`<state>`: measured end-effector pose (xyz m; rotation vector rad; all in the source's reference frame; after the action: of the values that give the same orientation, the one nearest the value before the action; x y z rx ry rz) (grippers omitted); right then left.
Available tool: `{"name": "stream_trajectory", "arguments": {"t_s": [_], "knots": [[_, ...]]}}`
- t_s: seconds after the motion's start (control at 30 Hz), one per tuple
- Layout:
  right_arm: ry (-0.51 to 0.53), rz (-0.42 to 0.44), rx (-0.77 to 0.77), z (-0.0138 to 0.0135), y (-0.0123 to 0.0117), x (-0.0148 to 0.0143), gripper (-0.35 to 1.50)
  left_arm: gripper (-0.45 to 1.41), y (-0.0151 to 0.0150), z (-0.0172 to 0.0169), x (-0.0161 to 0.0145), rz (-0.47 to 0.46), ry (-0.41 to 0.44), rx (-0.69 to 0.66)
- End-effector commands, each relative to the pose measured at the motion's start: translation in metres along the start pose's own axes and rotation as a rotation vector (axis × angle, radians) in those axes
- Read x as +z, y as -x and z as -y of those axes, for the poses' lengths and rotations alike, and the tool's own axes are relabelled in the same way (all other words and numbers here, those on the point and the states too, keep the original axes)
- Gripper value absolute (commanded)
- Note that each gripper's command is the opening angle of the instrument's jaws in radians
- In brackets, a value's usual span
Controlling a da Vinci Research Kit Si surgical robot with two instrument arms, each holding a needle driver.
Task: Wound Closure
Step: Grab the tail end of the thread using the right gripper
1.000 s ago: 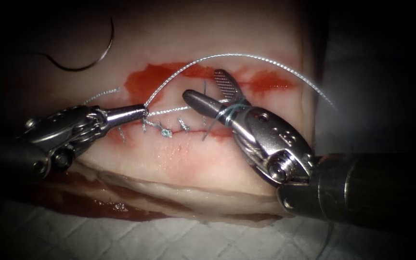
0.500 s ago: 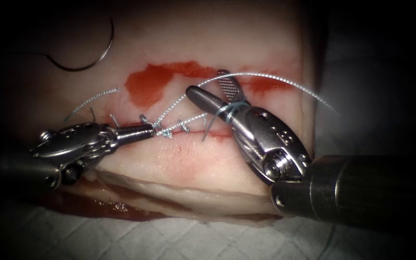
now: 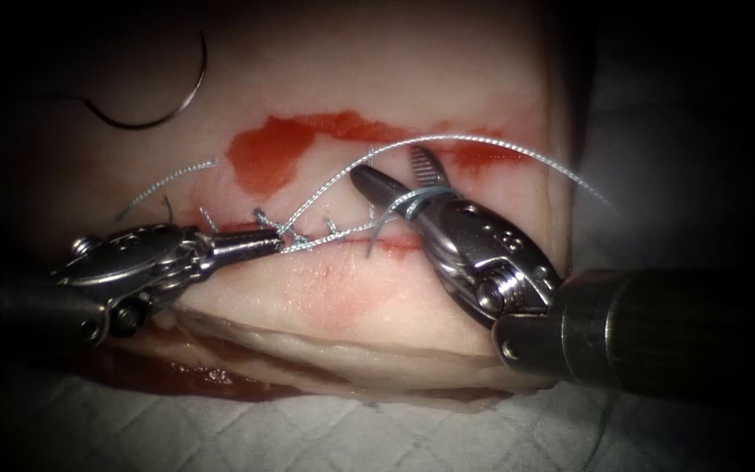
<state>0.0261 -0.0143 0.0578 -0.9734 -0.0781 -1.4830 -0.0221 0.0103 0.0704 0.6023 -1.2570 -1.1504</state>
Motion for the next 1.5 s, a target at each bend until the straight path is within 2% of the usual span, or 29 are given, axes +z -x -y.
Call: {"name": "stream_trajectory", "arguments": {"t_s": [0.03,0.13,0.27,0.4,0.63,0.8,0.9,1.0,1.07,1.2,1.27,1.4,1.5], "knots": [[0.040,-0.039,-0.003,-0.0006,0.0002,0.0009,0.76,-0.45,-0.0003,-0.0002,0.0006,0.000,-0.001,0.001],[0.069,-0.087,-0.006,-0.0007,0.0002,0.0009,0.73,-0.45,-0.0003,-0.0002,0.0004,-0.002,-0.004,0.001],[0.083,-0.107,0.023,-0.0008,0.0003,0.0009,0.73,-0.45,-0.0001,-0.0006,0.0000,0.001,0.005,0.001],[0.074,-0.120,0.038,-0.0009,0.0008,0.0012,0.69,-0.45,0.0001,-0.0010,-0.0003,0.008,0.014,0.002],[0.026,-0.225,0.068,-0.0008,0.0012,0.0023,0.64,-0.45,0.0003,-0.0015,-0.0005,0.012,0.029,0.003],[0.035,-0.231,0.116,-0.0004,0.0012,0.0028,0.61,-0.45,0.0003,-0.0015,-0.0005,0.012,0.029,0.003],[0.032,-0.233,0.133,-0.0004,0.0011,0.0029,0.46,-0.45,0.0004,-0.0015,-0.0004,0.012,0.029,0.003],[0.037,-0.236,0.154,-0.0004,0.0008,0.0031,0.39,-0.45,0.0004,-0.0015,-0.0004,0.012,0.030,0.003],[0.046,-0.253,0.162,-0.0005,0.0006,0.0033,0.39,-0.45,0.0004,-0.0015,-0.0004,0.012,0.030,0.003],[0.072,-0.299,0.172,-0.0007,0.0002,0.0035,0.20,-0.45,0.0003,-0.0015,-0.0004,0.013,0.030,0.003],[0.091,-0.312,0.180,-0.0008,0.0002,0.0035,0.17,-0.45,0.0003,-0.0015,-0.0004,0.010,0.032,0.003],[0.075,-0.301,0.195,-0.0007,0.0001,0.0035,-0.35,-0.45,0.0003,-0.0015,-0.0004,0.011,0.032,0.003],[0.058,-0.301,0.236,-0.0006,0.0003,0.0036,-0.35,-0.45,0.0004,-0.0015,-0.0004,0.011,0.032,0.003]]}}
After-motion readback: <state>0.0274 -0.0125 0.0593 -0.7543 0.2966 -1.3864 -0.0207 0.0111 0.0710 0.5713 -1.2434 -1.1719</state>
